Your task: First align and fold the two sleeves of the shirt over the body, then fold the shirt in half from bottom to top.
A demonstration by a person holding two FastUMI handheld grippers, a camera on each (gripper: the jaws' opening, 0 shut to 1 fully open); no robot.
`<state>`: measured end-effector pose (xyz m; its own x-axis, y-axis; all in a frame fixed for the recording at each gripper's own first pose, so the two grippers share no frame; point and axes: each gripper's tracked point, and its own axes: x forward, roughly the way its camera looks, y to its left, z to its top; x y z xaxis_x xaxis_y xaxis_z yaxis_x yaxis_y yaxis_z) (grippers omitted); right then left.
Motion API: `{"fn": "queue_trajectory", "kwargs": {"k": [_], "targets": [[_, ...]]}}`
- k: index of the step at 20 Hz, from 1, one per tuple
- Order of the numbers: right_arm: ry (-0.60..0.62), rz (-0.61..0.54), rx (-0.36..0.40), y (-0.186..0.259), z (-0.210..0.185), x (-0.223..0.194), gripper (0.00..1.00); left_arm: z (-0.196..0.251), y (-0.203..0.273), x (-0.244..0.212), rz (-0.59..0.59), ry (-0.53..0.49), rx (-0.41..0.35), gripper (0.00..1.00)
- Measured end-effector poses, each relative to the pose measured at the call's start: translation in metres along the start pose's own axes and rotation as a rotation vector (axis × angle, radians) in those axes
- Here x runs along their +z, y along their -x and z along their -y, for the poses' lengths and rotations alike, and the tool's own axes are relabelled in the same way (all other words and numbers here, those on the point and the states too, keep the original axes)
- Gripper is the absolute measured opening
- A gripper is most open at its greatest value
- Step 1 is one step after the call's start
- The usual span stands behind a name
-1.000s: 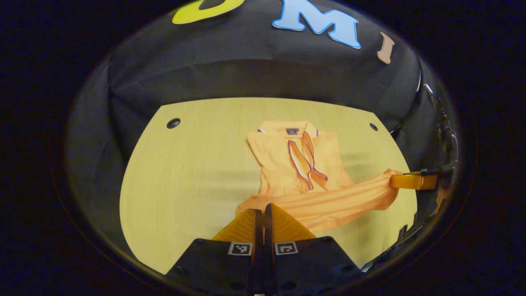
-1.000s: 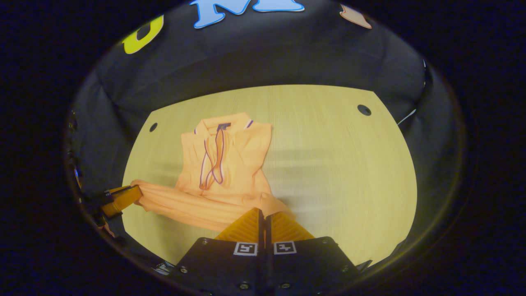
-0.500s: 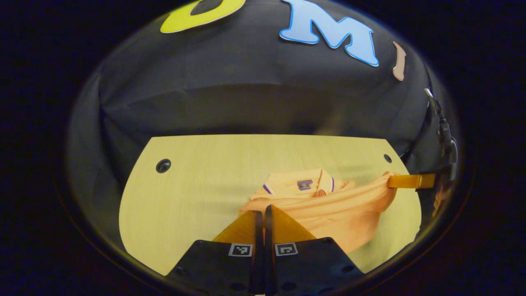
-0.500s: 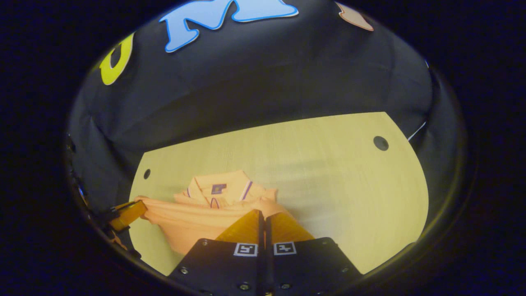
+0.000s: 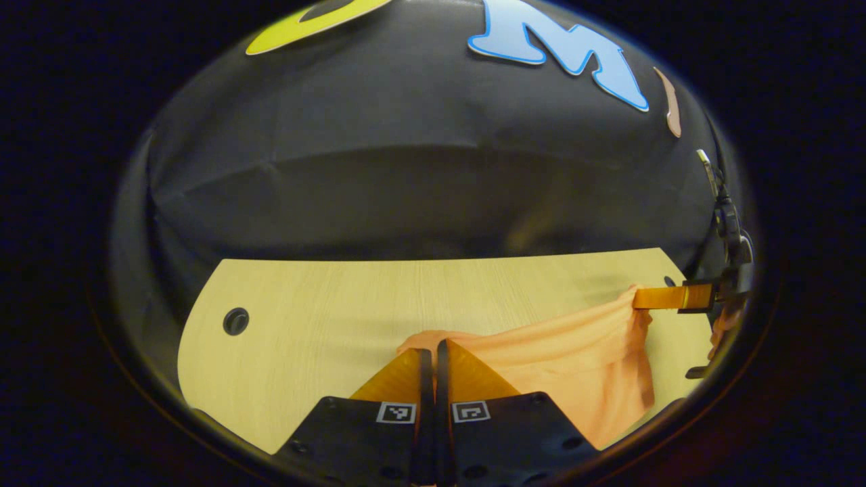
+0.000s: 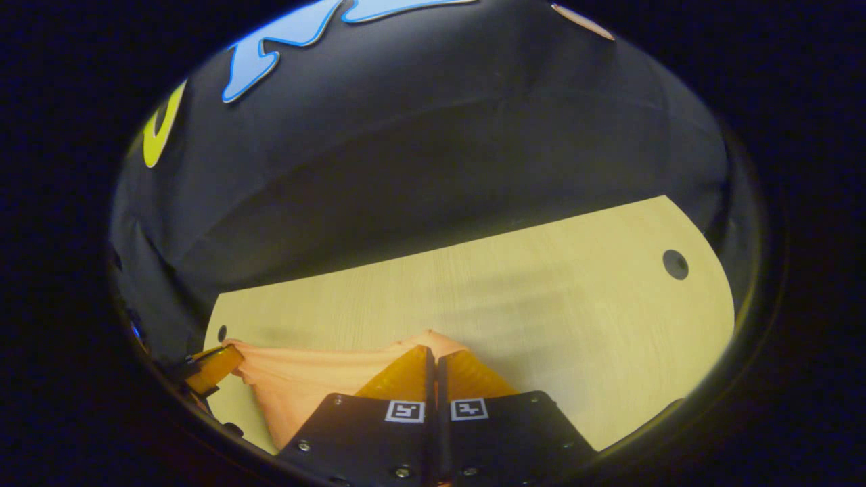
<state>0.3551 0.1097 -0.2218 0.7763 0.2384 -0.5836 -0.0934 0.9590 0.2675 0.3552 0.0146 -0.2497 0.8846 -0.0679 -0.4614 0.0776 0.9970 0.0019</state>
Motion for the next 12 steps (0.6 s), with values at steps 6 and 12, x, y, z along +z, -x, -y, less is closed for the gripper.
{"fn": "queue_trajectory", "kwargs": {"k": [6, 12], "targets": [[0.039, 0.0, -0.006, -0.035, 0.002, -0.014, 0.0, -0.005, -0.037, -0.019, -0.002, 0.004, 0.009, 0.05], [0.096, -0.019, -0.031, -0.032, 0.001, -0.019, 0.0, -0.008, -0.049, -0.031, -0.023, 0.044, 0.029, 0.06]]}}
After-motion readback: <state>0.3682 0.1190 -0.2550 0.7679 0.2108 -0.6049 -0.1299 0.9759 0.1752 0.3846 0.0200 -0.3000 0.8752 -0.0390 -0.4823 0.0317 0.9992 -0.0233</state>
